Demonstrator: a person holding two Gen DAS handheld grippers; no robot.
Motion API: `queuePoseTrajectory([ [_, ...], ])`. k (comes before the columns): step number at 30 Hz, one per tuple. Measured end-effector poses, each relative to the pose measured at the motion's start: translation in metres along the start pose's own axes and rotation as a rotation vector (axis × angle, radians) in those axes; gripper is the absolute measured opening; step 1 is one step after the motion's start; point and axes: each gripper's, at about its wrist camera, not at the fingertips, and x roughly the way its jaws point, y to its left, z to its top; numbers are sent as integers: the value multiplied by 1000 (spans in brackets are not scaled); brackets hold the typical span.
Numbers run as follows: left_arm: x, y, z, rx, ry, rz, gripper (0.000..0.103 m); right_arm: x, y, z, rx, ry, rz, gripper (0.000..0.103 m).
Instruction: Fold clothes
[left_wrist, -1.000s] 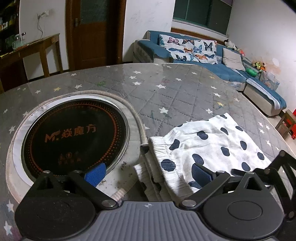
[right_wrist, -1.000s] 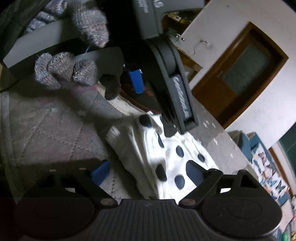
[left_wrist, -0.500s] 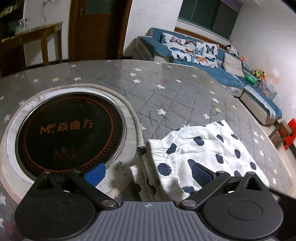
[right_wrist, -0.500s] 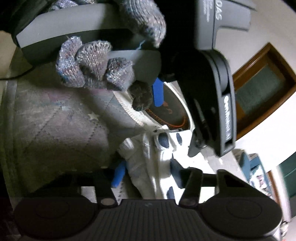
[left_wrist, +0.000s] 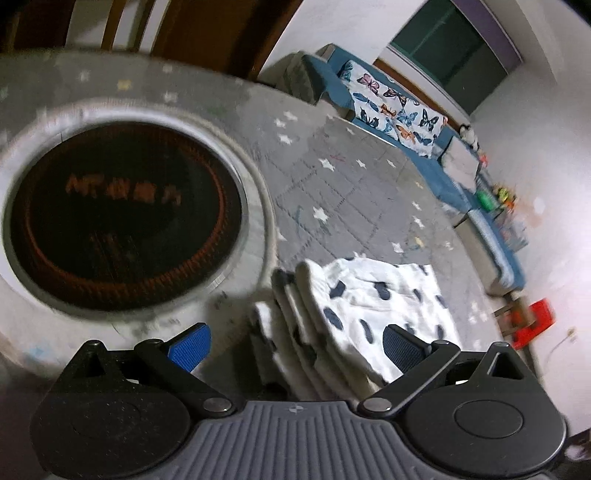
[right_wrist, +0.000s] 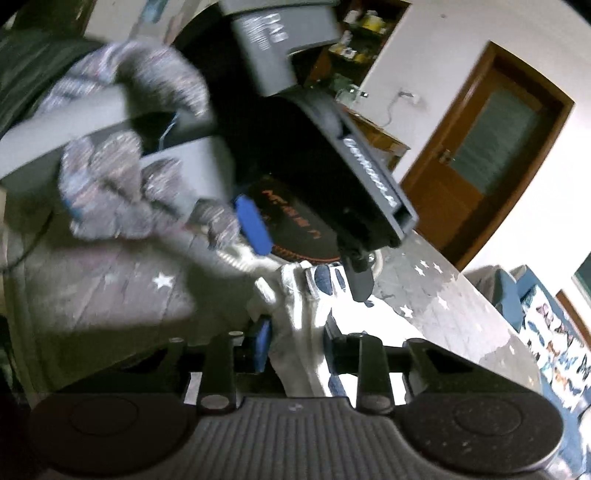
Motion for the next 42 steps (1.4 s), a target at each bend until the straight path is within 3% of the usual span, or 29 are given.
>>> queuePoseTrajectory([
  [5, 8, 9, -1, -112, 47, -56, 101, -3, -10, 3, 63, -24, -3, 26],
  [11, 15, 14, -2, -172, 76, -102, 100, -8, -12, 3, 126, -42, 10, 25],
  [14, 19, 15, -2, -202, 90, -136, 89, -10, -12, 1, 142, -50, 9, 25],
  [16, 20, 17, -3, -223, 98, -151, 89, -12, -13, -2, 152, -57, 3, 24],
  [25, 9, 21, -5, -275, 84, -186, 92, -20, -24, -4, 194, -94, -19, 24],
  [35, 20, 25, -8, -378, 121, -258, 99, -27, -31, -7, 244, -119, -27, 23],
  [38, 26, 24, -7, -380, 120, -256, 97, -28, -30, -9, 247, -120, -13, 23],
  [42, 31, 24, -8, -371, 121, -273, 81, -31, -28, -12, 247, -128, 17, 23],
])
